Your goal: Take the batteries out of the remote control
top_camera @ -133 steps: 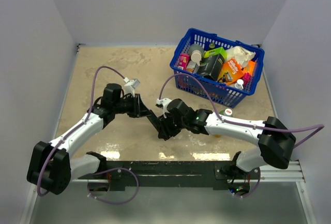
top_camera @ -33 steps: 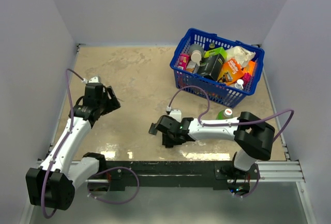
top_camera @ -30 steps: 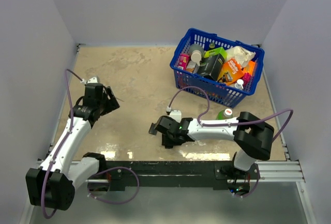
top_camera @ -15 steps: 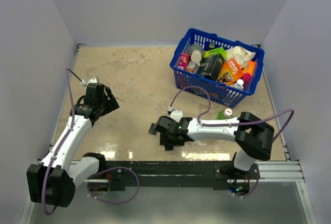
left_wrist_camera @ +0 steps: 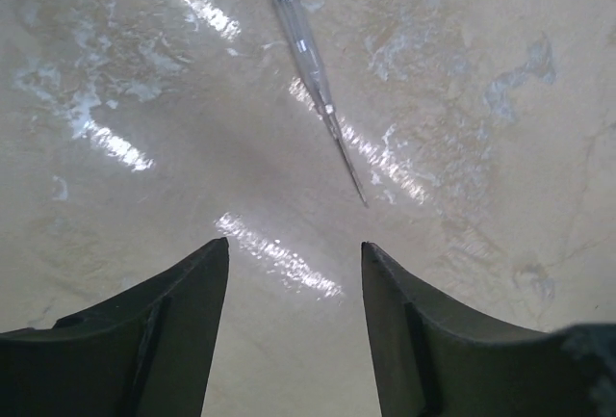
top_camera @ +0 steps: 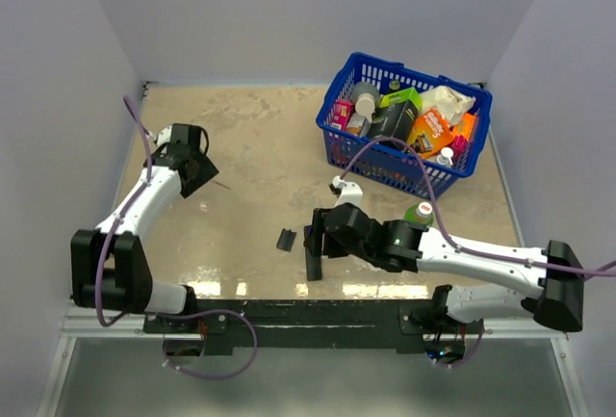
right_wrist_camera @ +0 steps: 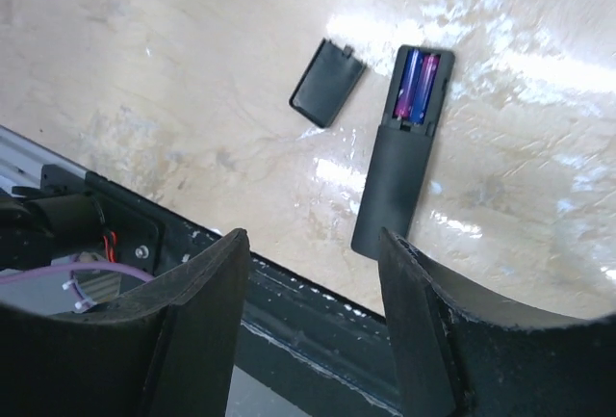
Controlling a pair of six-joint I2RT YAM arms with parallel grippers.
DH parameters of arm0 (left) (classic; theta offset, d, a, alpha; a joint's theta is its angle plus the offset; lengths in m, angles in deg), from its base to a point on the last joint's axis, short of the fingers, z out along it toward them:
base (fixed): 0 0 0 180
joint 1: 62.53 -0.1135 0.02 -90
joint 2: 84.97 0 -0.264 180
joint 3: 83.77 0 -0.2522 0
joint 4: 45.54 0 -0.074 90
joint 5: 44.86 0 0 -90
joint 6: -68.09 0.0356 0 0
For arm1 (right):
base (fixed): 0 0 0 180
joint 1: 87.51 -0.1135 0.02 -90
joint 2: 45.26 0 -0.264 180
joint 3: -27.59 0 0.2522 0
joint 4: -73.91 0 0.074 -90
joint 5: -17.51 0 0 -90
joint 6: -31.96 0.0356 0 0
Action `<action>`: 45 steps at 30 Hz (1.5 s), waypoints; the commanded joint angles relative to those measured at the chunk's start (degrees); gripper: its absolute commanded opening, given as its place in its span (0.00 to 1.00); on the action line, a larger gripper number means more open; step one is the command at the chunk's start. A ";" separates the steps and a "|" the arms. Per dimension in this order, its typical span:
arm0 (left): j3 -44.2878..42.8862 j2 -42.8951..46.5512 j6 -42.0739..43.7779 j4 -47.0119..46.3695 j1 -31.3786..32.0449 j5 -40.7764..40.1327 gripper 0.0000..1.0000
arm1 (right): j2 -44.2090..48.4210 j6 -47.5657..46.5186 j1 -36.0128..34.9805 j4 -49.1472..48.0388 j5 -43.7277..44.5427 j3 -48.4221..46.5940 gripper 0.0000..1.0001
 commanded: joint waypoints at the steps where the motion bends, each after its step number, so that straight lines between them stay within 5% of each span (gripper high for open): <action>1: -5.79 -7.17 -7.25 -2.26 -0.49 -0.74 0.59 | 5.00 -6.55 -0.31 -1.39 5.29 1.92 0.59; 10: -14.59 -21.16 -11.74 -0.24 -0.49 -6.52 0.48 | 7.82 -10.24 -0.31 0.19 7.84 3.67 0.58; 28: -15.20 -31.19 -13.50 -2.00 -0.49 -6.10 0.40 | 8.00 -14.63 -0.31 0.98 11.01 2.27 0.58; 33: -14.42 -30.58 -11.57 -1.30 -0.49 -6.71 0.29 | 6.59 -15.34 -0.31 0.11 10.14 1.48 0.58; 39: -10.64 -26.54 -6.57 -3.75 -0.49 -5.84 0.00 | 5.10 -14.73 -0.31 -3.58 5.65 1.83 0.58; 45: -4.23 -18.03 7.84 -12.78 -0.40 5.57 0.00 | 6.94 -13.32 -0.31 -6.66 4.24 2.01 0.56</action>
